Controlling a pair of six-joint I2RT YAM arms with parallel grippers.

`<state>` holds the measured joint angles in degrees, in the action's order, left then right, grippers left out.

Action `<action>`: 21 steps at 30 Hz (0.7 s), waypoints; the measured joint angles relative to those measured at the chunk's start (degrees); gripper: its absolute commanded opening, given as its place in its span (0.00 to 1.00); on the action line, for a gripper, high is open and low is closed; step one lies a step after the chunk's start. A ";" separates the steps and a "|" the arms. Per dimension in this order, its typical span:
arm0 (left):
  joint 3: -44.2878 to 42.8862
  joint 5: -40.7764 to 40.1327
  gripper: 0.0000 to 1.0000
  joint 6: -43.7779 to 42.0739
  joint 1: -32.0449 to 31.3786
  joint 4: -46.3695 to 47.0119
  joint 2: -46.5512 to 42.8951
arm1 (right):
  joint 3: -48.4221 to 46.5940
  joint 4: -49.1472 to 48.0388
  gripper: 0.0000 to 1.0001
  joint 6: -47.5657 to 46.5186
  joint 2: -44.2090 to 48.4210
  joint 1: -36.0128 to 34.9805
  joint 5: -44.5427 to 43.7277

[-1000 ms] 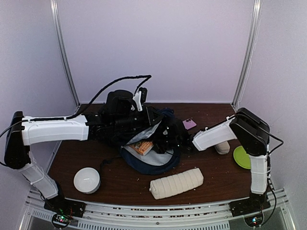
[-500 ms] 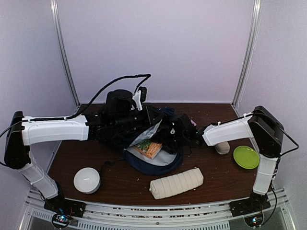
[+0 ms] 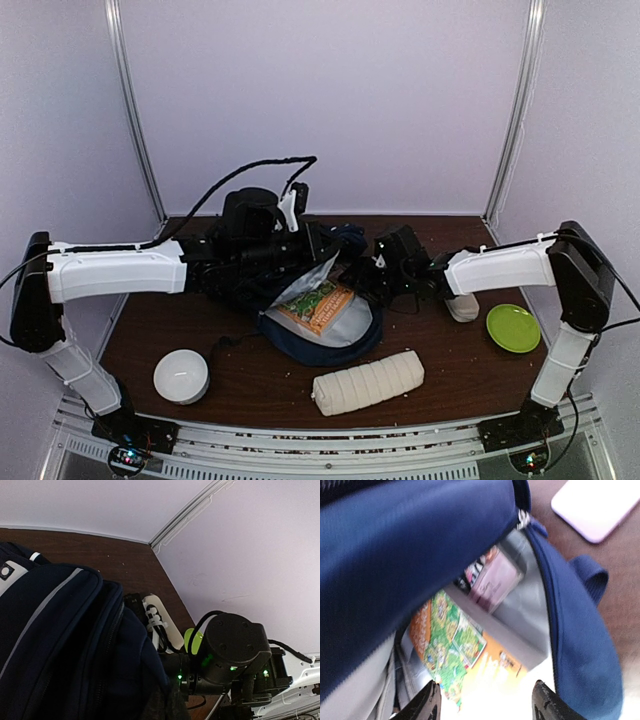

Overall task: Pack the student bag
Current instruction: Place the book in the student bag.

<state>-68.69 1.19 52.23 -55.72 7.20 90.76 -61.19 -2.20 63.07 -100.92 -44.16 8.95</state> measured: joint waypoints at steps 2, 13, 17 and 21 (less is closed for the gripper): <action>0.00 0.17 0.00 0.00 0.00 0.02 0.09 | -1.29 1.25 0.62 -1.81 -0.76 0.42 -0.46; -0.07 0.81 0.00 0.09 0.00 0.00 0.33 | -7.39 2.40 0.60 -8.09 -9.03 1.44 -1.20; -0.11 1.01 0.00 0.09 0.00 0.00 0.37 | -7.58 2.51 0.54 -8.70 -10.88 1.38 -0.39; -0.11 1.46 0.00 0.20 0.00 0.02 0.66 | -7.32 1.60 0.39 -8.20 -11.06 0.94 0.98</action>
<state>-68.79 2.66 52.42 -55.72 7.22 91.42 -68.51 -0.60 54.87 -111.98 -43.22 9.93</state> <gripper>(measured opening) 0.020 0.498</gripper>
